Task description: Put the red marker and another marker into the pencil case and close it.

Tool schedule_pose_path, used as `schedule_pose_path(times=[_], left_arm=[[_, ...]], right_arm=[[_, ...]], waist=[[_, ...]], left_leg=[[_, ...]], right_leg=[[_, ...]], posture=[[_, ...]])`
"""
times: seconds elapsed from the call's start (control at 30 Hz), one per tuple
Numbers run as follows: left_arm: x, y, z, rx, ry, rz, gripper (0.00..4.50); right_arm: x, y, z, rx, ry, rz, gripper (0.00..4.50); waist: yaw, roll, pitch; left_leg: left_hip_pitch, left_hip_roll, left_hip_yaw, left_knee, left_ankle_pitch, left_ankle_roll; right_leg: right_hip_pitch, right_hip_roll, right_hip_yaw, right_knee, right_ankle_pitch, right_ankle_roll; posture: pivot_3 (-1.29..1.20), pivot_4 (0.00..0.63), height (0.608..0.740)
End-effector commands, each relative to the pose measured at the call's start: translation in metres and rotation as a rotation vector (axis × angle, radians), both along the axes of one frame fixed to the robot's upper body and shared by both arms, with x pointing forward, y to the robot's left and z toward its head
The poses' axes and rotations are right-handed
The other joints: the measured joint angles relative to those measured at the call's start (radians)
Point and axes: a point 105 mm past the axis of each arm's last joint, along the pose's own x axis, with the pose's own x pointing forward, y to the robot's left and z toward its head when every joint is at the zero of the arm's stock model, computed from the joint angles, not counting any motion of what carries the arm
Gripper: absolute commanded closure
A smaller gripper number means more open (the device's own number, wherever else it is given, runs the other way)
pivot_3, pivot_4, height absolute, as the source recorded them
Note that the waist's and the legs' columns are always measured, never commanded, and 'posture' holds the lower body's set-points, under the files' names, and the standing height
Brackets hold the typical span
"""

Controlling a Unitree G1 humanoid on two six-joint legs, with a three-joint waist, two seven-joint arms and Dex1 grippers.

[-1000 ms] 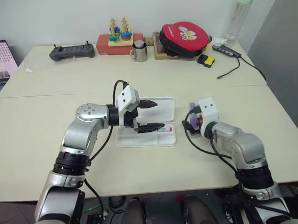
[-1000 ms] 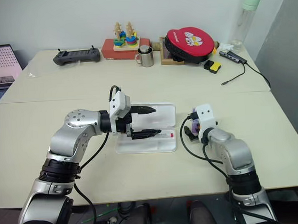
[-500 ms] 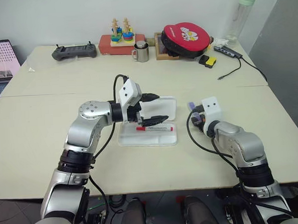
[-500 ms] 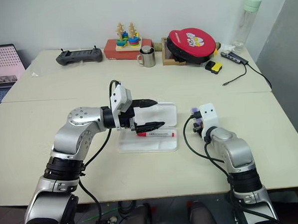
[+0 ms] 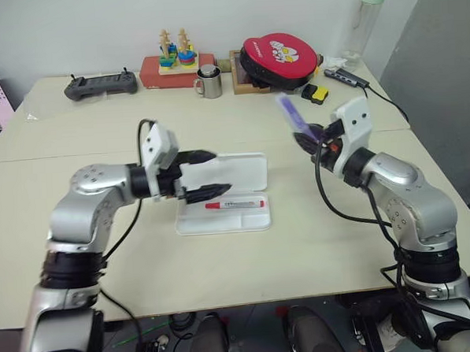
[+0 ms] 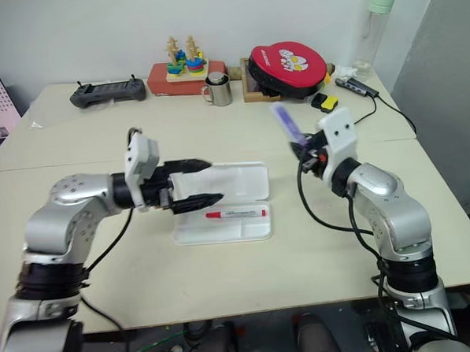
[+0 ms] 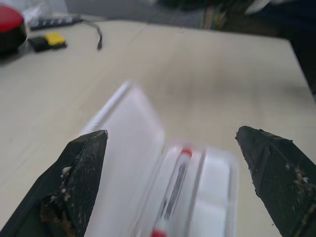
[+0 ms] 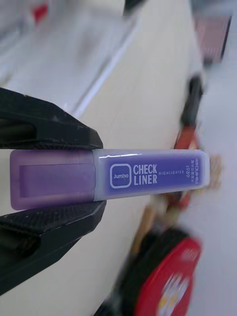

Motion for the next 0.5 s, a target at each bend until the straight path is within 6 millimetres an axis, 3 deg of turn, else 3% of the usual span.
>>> schedule_pose_path(times=[0.03, 0.17, 0.3, 0.5], left_arm=[[-0.002, 0.036, -0.001, 0.080, -0.029, 0.112, 0.00], [-0.012, 0.051, -0.013, 0.112, 0.019, 0.137, 0.00], [-0.024, 0.060, -0.026, 0.089, 0.081, 0.167, 0.00], [-0.033, 0.067, -0.025, 0.093, 0.087, 0.203, 0.00]], right_arm=[[-0.030, 0.033, -0.017, -0.128, 0.085, 0.268, 3.41], [-0.030, 0.050, -0.052, -0.291, 0.190, 0.342, 3.41], [-0.013, 0.076, -0.089, -0.431, 0.215, 0.360, 3.41], [-0.004, 0.086, -0.097, -0.483, 0.194, 0.396, 3.41]], waist=[[0.002, 0.000, 0.000], [0.016, 0.000, 0.000], [0.019, -0.001, 0.000], [0.028, -0.001, 0.000]], left_leg=[[0.000, 0.000, 0.000, 0.000, 0.000, 0.000], [-0.001, 0.000, 0.000, 0.001, 0.000, 0.000], [0.000, 0.000, 0.001, 0.003, 0.000, 0.000], [-0.001, 0.001, 0.001, 0.002, 0.000, 0.000]], right_leg=[[0.000, 0.000, 0.000, 0.000, 0.000, 0.000], [-0.001, -0.001, -0.001, 0.000, -0.002, -0.002], [-0.001, -0.001, 0.000, -0.001, -0.002, -0.003], [-0.002, -0.001, 0.000, 0.000, 0.000, 0.000]], posture=[[0.00, 0.150, 0.740], [0.00, 0.150, 0.740], [0.00, 0.150, 0.740], [0.00, 0.150, 0.740]])
